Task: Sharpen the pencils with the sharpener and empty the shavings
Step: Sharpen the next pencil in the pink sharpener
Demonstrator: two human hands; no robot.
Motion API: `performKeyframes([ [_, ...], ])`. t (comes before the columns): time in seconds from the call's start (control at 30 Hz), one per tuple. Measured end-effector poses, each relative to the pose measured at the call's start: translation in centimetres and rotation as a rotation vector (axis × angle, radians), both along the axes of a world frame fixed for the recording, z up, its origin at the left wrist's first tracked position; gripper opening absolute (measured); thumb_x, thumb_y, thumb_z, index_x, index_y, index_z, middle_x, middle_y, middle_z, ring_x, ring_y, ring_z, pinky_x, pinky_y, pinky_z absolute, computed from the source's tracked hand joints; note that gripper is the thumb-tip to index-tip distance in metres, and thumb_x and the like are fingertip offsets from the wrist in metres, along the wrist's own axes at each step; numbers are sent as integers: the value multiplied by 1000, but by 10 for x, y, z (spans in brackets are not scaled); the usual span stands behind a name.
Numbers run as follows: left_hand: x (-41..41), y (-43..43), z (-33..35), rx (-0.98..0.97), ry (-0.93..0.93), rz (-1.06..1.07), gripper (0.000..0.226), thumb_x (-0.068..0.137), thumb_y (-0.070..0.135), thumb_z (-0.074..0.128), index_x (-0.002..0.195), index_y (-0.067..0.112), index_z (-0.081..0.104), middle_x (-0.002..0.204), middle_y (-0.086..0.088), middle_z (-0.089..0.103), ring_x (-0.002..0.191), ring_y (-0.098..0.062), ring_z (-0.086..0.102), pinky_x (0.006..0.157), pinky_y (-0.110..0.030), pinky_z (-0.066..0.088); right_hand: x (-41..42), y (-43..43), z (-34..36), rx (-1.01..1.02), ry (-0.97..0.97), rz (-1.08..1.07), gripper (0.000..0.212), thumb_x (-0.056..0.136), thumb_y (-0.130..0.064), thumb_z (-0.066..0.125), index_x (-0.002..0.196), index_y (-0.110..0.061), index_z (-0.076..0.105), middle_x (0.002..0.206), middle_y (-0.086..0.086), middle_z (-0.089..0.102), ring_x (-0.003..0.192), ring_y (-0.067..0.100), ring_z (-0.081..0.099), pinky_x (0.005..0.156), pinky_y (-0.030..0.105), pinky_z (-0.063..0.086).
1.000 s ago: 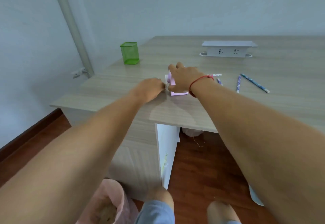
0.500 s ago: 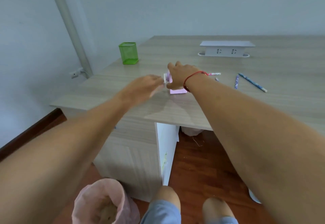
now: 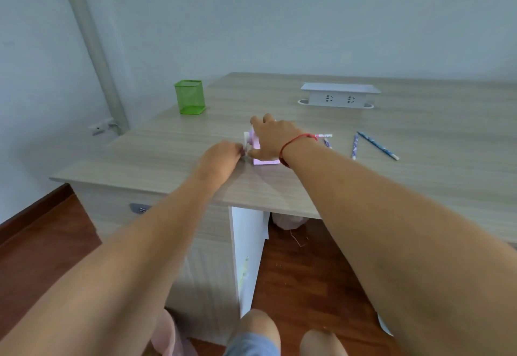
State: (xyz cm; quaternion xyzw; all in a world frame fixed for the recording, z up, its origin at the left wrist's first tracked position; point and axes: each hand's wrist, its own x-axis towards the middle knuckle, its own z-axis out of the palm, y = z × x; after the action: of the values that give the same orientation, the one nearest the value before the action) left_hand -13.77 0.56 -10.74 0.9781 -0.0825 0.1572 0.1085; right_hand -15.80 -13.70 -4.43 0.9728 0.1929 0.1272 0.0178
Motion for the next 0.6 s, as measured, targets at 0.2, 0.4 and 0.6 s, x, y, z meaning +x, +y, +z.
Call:
performKeyframes([
  [0.2,-17,10,-1,-43,-59,12,28,98,21,39,106,12,64,108,-19,65,99,-38,60,75,-35,44,-6,-21,5,102,154,-112,92,70,-44,77,142,-17,27,131,12,47,114,37,57,93,43,48],
  [0.4,-35,9,9,82,-54,26,33,94,11,40,122,17,56,121,-12,62,111,-33,57,83,-38,44,-22,-42,-6,-72,65,-212,35,94,-5,44,128,-12,50,128,9,57,115,31,59,94,39,45],
  [0.6,-36,-15,53,-237,-281,90,33,88,8,40,118,4,55,110,-23,63,101,-37,58,77,-42,47,-20,-29,4,-61,8,-138,44,96,3,37,135,-12,51,132,12,55,119,32,57,94,38,46],
])
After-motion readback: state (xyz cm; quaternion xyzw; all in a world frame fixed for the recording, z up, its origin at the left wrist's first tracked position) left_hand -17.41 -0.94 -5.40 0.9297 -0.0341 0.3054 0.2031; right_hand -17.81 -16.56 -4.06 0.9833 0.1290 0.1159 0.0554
